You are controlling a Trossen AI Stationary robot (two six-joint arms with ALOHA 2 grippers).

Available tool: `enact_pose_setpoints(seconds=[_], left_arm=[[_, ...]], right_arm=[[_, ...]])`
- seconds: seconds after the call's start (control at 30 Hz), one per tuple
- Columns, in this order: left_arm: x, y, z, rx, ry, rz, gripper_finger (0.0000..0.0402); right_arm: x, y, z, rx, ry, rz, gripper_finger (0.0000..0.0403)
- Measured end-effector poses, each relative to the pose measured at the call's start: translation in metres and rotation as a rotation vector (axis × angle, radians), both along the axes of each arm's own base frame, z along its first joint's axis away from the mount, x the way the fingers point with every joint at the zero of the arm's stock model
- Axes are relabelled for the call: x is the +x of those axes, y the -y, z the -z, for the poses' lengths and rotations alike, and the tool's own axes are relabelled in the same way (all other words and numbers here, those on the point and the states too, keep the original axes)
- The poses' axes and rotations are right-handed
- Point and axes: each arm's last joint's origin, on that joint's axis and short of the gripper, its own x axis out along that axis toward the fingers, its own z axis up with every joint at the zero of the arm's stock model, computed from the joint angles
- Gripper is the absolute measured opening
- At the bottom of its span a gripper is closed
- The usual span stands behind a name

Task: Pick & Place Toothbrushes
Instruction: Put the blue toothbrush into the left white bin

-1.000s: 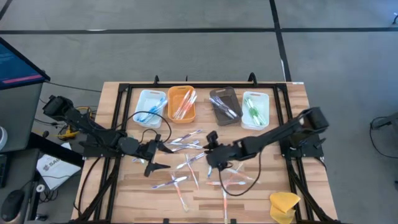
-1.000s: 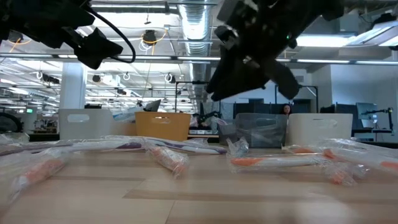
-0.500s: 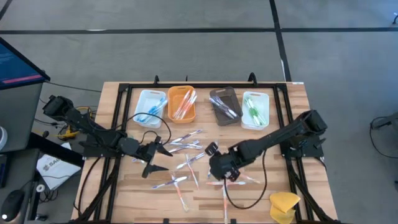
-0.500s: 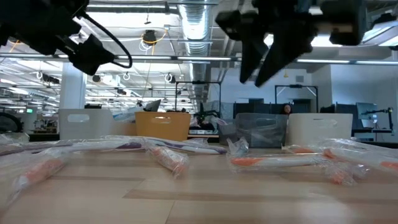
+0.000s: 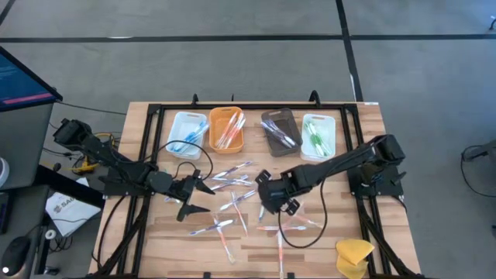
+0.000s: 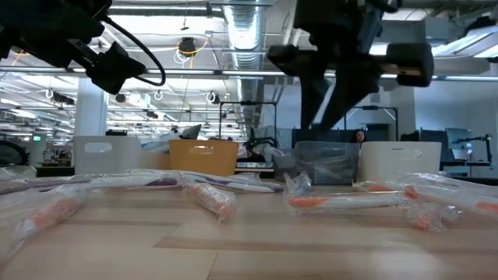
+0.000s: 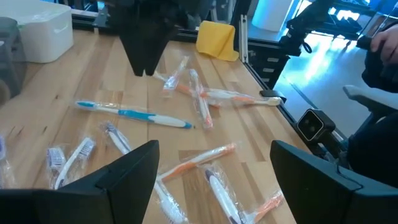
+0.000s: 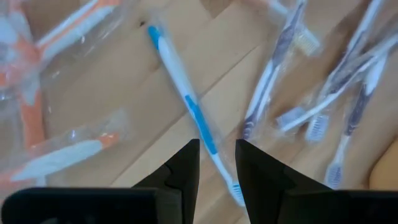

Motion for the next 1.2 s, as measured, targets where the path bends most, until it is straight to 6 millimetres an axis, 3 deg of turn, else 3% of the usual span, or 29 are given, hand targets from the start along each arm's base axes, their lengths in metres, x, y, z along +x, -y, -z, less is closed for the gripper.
enact_pose_setpoints(seconds=[0.2, 0.6, 0.77, 0.83, 0.9, 0.97, 1.1, 1.2], left_arm=[[0.0, 0.0, 0.0, 0.0, 0.001, 0.0, 0.0301], [0.0, 0.0, -0.001, -0.002, 0.008, -0.004, 0.0301], [0.0, 0.0, -0.001, -0.003, 0.008, -0.004, 0.0301], [0.0, 0.0, -0.001, -0.003, 0.009, -0.004, 0.0301], [0.0, 0.0, -0.002, -0.006, 0.017, -0.003, 0.0301], [0.0, 0.0, -0.002, -0.006, 0.019, -0.003, 0.0301], [0.001, 0.001, -0.003, -0.008, 0.027, 0.005, 0.0301], [0.002, 0.001, -0.002, -0.006, 0.025, 0.011, 0.0301]], right_arm=[[-0.002, 0.001, 0.011, -0.006, 0.018, -0.023, 0.0098], [0.001, 0.002, 0.015, -0.002, 0.063, -0.038, 0.0098], [0.002, 0.004, 0.033, -0.007, -0.025, -0.062, 0.0098], [0.011, 0.002, 0.041, -0.031, -0.007, -0.099, 0.0098], [0.007, 0.002, 0.049, -0.063, -0.065, -0.105, 0.0098], [0.02, -0.001, 0.05, -0.051, -0.004, -0.108, 0.0098], [0.024, 0.003, 0.068, -0.074, -0.103, -0.12, 0.0098], [0.029, 0.005, 0.07, -0.075, -0.124, -0.117, 0.0098]])
